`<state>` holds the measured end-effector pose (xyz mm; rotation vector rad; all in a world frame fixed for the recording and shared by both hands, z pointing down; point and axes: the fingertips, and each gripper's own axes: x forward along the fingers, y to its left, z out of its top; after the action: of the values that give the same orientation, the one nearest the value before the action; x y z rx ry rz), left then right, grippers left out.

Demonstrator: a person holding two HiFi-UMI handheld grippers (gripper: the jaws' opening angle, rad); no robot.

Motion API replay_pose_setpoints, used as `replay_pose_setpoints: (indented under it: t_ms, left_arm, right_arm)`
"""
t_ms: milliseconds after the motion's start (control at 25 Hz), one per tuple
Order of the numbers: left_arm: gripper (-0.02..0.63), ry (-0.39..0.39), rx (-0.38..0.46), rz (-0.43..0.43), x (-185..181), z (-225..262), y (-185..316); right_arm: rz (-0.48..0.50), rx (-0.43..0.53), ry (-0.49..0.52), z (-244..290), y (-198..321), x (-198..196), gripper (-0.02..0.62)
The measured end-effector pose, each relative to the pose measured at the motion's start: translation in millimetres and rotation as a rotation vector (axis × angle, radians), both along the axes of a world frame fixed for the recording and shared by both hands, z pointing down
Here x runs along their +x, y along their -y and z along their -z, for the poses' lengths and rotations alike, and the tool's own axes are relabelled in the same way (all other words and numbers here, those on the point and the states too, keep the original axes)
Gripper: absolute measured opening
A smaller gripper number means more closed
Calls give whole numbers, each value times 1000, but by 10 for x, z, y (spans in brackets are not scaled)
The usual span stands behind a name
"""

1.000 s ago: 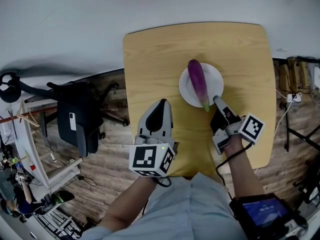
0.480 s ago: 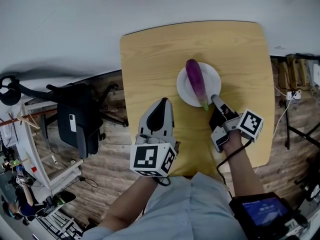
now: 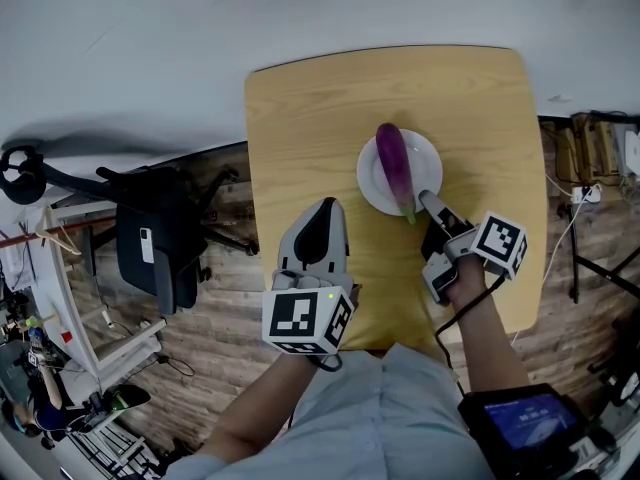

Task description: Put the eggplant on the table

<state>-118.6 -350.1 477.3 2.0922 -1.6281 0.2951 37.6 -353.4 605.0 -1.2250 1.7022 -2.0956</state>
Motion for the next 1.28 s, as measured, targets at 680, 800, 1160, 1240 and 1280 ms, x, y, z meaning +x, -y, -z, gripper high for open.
replay_pose_setpoints:
  t_ms: [680,800,1160,1240,1280]
  left_arm:
    - [6,-12,43,5,-2,204,-247]
    - [6,-15,61,0,42,293,-331]
    - [6,-26,156,-3,301,747,-820]
    - [6,-26,181,-6,376,870,-965]
    - [6,-26,194,-8,416,936,-1036]
  right_arm:
    - [116,28,-97,96,-295,16,158]
    - [99,57,-92,219,-365,72,158]
    - [101,304,-127,1109,-684,234,85]
    - [102,383,-146,1368,-809,254,48]
    - [108,435,-168,1502,-874,267,27]
